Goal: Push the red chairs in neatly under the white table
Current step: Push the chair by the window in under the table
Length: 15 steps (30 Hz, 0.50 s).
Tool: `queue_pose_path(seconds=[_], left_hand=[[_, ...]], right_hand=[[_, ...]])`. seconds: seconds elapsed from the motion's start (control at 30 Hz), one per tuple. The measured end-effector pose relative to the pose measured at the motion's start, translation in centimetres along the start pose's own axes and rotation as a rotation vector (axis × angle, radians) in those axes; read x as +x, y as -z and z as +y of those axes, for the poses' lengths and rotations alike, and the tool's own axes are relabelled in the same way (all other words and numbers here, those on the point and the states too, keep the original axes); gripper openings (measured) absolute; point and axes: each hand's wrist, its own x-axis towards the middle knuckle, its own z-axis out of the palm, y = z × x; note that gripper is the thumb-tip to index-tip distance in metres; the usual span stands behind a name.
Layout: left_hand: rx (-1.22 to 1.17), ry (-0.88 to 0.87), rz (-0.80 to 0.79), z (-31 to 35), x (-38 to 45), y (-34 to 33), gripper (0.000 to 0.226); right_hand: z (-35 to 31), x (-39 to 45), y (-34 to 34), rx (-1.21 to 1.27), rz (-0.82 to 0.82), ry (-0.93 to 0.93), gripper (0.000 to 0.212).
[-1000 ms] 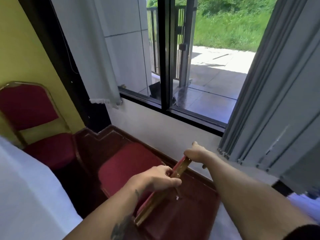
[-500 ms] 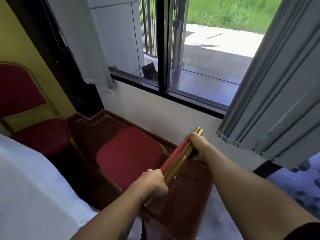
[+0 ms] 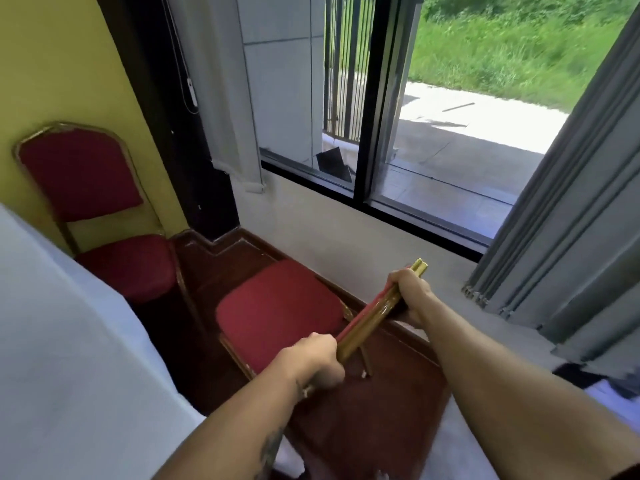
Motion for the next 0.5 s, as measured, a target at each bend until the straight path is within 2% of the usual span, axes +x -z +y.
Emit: queue_pose_path(seconds=[0.2,0.5], left_hand=[[-0.033,0.105,0.056,-1.2,1.2,1.9,0.022],[-0.127,0.302,0.107,3.2,5.1,2.3,0.037]], right_hand=[[-2.4,1.6,-3.2,-0.058,-0.103,0.006,0.016],[-5.9,9.5,-4.1,-0.251,-0.41,-0.032,0.028]])
